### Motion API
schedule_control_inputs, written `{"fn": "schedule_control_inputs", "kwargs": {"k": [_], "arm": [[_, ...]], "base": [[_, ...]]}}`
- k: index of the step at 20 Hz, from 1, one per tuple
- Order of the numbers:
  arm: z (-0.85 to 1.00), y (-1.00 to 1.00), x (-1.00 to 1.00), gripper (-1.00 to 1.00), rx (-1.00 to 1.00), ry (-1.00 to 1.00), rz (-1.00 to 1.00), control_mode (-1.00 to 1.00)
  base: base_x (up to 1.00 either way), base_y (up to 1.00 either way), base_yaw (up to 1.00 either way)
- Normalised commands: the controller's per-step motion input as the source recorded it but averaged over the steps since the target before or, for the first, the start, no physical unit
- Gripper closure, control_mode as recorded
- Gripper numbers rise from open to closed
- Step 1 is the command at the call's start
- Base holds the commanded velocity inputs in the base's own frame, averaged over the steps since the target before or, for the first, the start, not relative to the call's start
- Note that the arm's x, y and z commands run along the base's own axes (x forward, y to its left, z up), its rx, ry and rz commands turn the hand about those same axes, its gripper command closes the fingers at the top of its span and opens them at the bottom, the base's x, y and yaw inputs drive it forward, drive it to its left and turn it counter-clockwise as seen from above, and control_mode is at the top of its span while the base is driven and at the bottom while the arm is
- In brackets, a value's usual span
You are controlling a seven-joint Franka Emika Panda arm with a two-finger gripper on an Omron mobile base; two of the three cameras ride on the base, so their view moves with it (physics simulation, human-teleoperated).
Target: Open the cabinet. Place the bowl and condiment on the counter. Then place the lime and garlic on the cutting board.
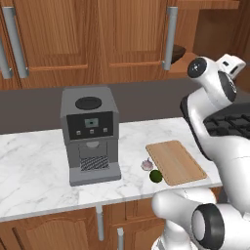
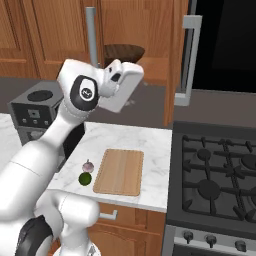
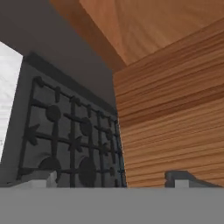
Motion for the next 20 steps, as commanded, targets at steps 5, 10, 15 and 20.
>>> {"fn": "schedule_control_inputs", "kwargs": {"k": [5, 10, 15, 20], "arm": [[-0.05, 0.00, 0.65, -1.00, 0.19, -0.19, 0.01, -1.00], [0.04, 0.51, 0.45, -1.00, 0.31, -0.18, 0.08, -1.00], [0.17, 0.97, 0.03, -1.00, 0.34, -0.25, 0.21, -1.00], [0.34, 0.89, 0.26, -1.00, 0.18, -0.29, 0.32, -1.00]], "base": [[0.00, 0.00, 0.00], [0.00, 0.00, 0.00], [0.00, 0.00, 0.00], [0.00, 0.00, 0.00]]}}
